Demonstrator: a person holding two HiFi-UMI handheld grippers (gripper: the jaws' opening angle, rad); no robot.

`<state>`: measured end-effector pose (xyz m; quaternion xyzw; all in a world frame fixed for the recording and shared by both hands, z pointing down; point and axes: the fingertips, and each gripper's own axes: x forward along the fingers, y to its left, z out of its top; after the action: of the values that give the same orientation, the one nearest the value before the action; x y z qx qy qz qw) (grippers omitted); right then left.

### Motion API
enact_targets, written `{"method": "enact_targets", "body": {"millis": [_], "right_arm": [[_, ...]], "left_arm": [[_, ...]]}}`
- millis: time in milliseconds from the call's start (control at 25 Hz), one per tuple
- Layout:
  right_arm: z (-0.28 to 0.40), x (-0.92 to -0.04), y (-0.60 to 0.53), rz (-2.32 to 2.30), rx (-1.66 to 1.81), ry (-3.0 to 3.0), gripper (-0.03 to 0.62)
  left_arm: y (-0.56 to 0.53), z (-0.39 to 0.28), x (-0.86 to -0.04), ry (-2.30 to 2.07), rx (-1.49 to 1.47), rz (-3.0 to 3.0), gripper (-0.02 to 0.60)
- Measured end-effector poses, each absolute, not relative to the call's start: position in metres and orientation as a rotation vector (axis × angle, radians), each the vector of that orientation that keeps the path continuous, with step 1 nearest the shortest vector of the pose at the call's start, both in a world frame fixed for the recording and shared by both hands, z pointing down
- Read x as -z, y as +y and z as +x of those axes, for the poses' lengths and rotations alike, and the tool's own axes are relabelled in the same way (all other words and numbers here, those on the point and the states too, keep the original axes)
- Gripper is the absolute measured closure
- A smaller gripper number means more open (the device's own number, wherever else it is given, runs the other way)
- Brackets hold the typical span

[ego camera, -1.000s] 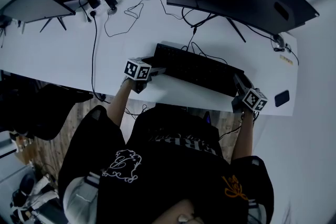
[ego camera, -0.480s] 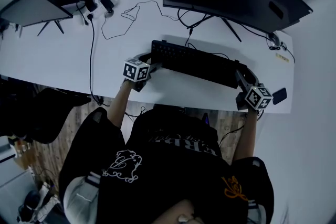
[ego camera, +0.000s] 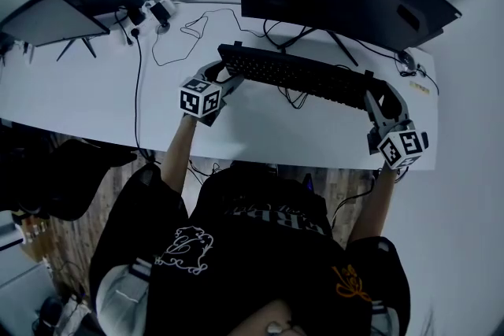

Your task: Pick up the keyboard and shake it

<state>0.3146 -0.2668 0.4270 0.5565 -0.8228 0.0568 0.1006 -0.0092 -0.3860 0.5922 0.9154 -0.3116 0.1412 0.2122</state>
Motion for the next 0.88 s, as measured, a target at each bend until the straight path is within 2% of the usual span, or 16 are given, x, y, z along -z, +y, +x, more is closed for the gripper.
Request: {"method": "enact_targets", "body": {"millis": [240, 560, 880], "right_arm": [[0.290, -0.383, -0.260, 1.528, 0.129, -2.447, 0.379], [0.245, -0.347, -0.239, 1.427, 0.334, -2.442, 0.390], [0.254, -0.358, -0.242, 1.452, 0.230, -2.447, 0.388]], "left_arm": [[-0.398, -0.014, -0.566, -0.943, -0.319, 2.592, 0.295], [-0.395, -0.029, -0.553, -0.972, -0.196, 2.615, 0.295], [-0.399, -0.037, -0.540, -1.005, -0.204, 2.634, 0.295]]}}
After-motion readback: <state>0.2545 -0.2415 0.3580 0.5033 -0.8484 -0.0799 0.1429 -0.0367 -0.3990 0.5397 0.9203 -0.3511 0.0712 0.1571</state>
